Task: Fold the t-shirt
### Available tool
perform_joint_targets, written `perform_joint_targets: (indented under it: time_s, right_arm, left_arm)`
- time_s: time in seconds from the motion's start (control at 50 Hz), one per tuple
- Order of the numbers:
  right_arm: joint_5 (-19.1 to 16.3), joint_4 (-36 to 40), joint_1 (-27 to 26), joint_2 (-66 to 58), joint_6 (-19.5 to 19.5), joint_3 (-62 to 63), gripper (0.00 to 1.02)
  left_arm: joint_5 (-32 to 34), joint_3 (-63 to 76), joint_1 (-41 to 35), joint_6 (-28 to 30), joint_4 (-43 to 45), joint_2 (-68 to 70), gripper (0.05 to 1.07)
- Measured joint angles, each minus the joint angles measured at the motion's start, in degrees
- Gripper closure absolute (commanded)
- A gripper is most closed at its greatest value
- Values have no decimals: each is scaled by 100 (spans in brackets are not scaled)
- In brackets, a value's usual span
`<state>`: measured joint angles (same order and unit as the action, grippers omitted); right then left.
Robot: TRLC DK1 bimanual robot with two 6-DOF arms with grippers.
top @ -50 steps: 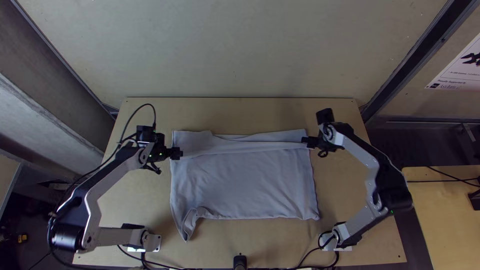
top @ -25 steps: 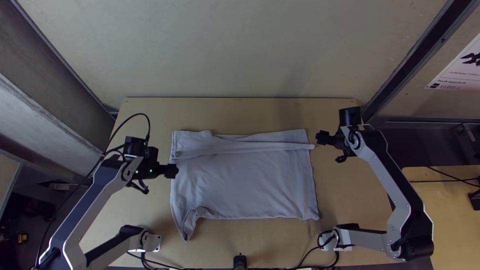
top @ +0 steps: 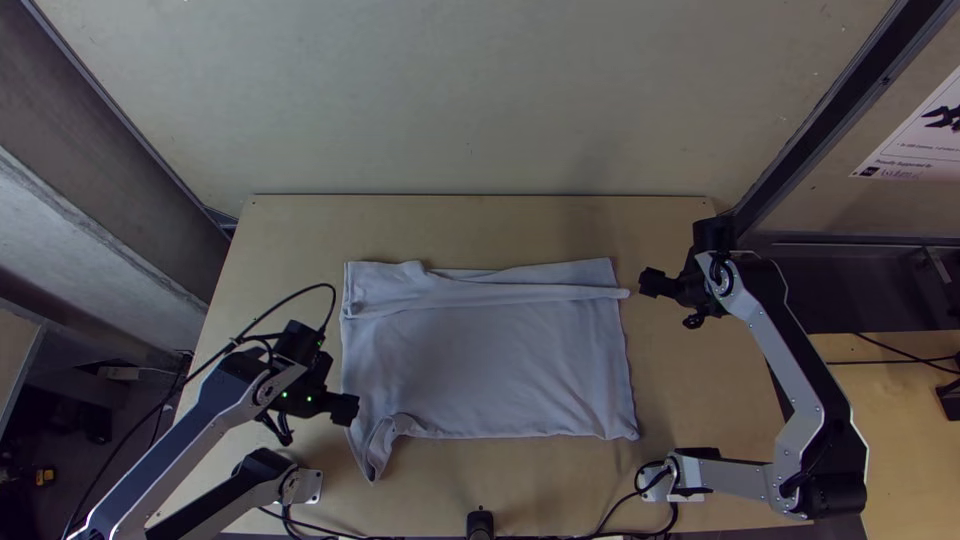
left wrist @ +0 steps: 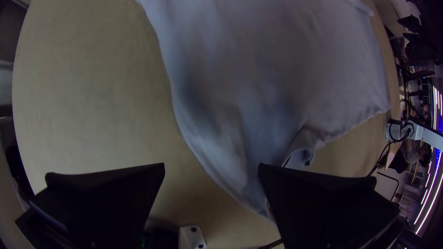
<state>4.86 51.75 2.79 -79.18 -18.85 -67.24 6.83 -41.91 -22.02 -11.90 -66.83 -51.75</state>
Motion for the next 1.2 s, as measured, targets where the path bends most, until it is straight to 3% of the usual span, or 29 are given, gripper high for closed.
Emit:
perform_joint_targets:
  time_s: [0.26, 0.4, 0.88, 0.92, 1.06, 1.16, 1.2]
  right_arm:
    - [-114, 70, -136, 0, -7, -98, 5]
    - [-153, 131, -153, 0, -15, -118, 5]
    - [-240, 181, -282, 0, -15, -118, 8]
    - [-256, 184, -297, 0, -15, -118, 10]
    - [-282, 208, -308, 0, -11, -116, 10]
    - [-326, 472, -308, 0, 57, -103, 10]
    - [-345, 671, -297, 0, 92, -94, 10]
  left_arm:
    - [-114, 520, -549, -557, -39, -7, 11]
    - [-157, 627, -787, -662, -31, -208, 17]
    - [-264, 662, -1473, -918, 533, -1174, 18]
    - [-293, 660, -1530, -927, 551, -1255, 28]
    - [-363, 645, -1716, -957, 595, -1325, 81]
    - [-382, 634, -1873, -955, 710, -1322, 102]
    - [-387, 629, -1899, -951, 752, -1320, 104]
